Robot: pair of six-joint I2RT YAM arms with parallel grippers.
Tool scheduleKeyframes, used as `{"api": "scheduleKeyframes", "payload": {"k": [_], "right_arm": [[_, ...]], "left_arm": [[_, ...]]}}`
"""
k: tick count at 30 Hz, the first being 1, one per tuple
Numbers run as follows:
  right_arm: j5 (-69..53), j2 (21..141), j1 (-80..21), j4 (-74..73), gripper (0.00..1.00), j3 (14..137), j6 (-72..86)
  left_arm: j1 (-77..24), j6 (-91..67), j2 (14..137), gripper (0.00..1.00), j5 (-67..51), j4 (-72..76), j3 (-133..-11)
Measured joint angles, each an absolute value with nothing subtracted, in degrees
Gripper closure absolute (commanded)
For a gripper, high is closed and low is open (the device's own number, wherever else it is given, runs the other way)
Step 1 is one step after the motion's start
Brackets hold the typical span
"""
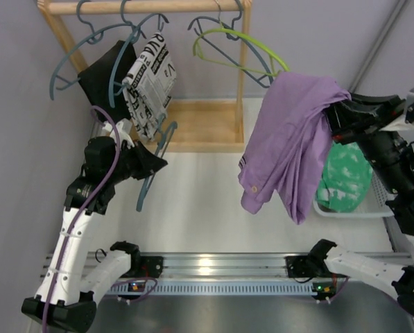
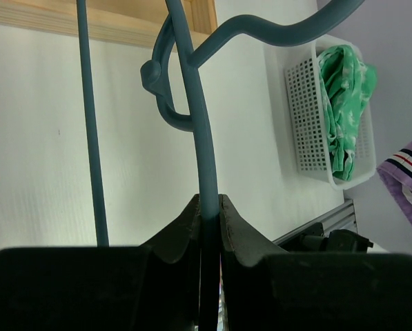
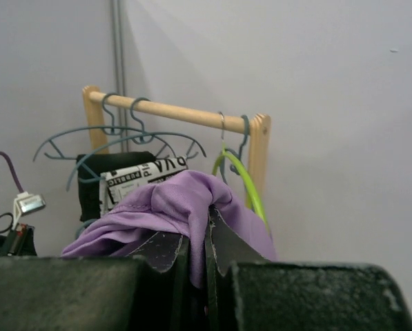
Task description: Remove the trousers from the hanger
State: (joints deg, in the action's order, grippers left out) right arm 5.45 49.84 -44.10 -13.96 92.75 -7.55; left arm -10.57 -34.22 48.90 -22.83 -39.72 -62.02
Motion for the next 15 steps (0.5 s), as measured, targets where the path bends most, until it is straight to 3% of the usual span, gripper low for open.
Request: {"api": "scheduleKeyframes", "payload": {"k": [15], "right_arm": [[9.76, 26.06, -17.32, -24.6, 1.0, 80.09, -1.85]], "left_arm": [[-10.57, -31.38, 49.45, 1.0, -23.88, -39.9, -62.04]]}}
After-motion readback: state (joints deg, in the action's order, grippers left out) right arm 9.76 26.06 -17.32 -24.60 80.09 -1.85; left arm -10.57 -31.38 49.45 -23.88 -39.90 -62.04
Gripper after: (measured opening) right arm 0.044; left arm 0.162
